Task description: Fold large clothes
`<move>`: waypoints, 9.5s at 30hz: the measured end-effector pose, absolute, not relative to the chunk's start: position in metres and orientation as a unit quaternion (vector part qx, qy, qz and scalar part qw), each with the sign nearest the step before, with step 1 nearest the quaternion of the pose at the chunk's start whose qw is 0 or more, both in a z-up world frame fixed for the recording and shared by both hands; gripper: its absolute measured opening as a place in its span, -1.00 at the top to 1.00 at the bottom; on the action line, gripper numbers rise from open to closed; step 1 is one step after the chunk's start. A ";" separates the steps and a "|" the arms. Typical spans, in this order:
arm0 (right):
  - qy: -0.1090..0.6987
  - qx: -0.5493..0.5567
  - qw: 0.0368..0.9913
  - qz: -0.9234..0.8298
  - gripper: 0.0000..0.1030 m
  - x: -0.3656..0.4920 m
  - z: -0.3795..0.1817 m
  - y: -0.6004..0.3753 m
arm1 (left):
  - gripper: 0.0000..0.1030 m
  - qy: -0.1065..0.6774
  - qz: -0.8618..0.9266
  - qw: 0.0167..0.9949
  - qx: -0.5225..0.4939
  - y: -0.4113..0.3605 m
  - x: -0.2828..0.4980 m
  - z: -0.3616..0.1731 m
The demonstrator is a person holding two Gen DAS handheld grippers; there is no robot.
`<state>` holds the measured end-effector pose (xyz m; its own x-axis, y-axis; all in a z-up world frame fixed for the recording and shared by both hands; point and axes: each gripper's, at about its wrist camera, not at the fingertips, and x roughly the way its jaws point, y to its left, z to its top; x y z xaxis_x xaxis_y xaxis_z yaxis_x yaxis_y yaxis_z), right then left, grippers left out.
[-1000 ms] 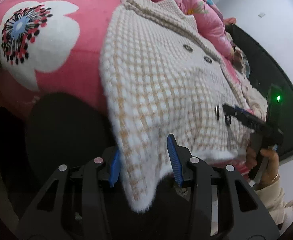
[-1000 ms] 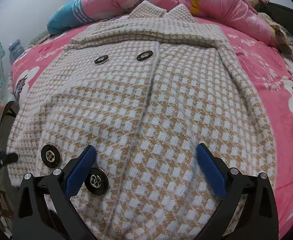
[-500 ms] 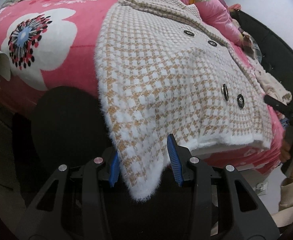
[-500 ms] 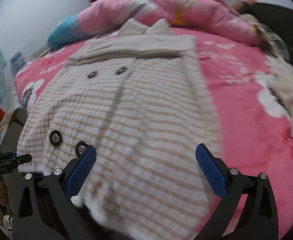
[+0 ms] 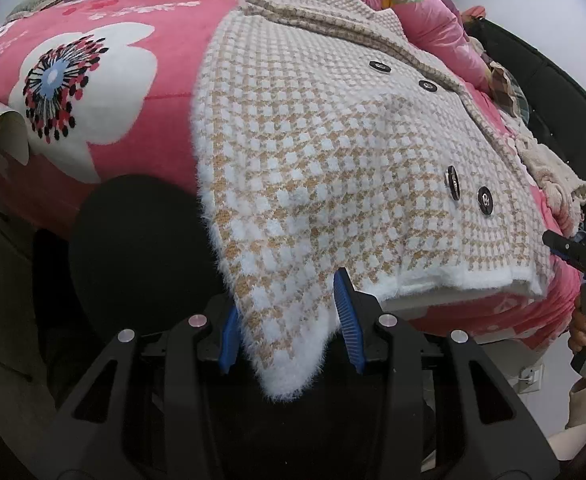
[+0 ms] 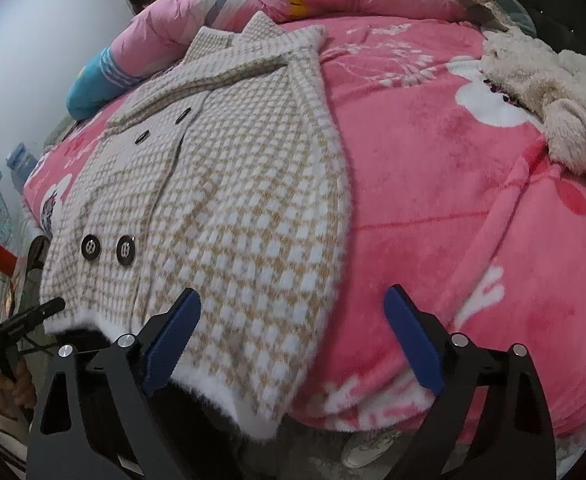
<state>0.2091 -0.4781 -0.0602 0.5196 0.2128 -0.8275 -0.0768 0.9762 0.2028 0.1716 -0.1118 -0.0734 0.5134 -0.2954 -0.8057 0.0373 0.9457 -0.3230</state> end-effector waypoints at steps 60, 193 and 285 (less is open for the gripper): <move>0.413 0.243 0.840 0.256 0.83 0.217 -0.009 -0.474 | 0.83 0.369 -0.172 0.899 -0.164 -0.104 0.183 0.011; 0.480 0.233 0.837 0.117 0.22 0.279 -0.046 -0.568 | 0.25 0.434 -0.094 0.858 -0.258 -0.029 0.252 -0.061; 0.483 -0.017 0.857 0.180 -0.28 0.349 -0.055 -0.356 | -0.36 0.418 -0.117 0.900 -0.028 -0.161 0.310 -0.048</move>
